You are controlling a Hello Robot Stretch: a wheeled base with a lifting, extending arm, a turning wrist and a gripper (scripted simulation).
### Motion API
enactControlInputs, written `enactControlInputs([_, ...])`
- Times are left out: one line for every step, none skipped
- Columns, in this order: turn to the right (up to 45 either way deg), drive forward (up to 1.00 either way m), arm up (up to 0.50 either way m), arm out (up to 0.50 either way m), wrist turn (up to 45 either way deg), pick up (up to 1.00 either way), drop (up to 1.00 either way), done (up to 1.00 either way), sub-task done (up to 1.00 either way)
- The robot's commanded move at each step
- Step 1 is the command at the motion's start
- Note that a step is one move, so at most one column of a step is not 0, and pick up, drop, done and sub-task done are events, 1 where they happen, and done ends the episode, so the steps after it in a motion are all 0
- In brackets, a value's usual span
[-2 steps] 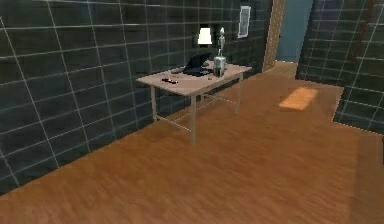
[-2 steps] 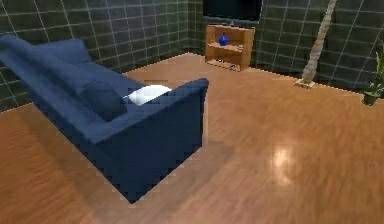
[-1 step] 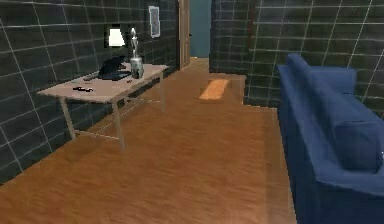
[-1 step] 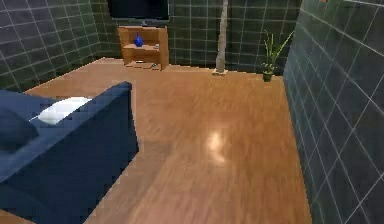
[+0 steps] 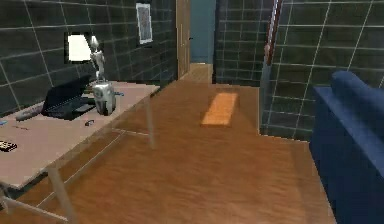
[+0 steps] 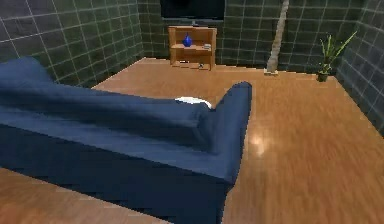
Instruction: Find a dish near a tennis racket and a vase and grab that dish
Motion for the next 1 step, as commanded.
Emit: enactControlInputs([0.0, 1.0, 0.0, 0.0, 0.0, 0.0, 0.0, 0.0, 0.0])
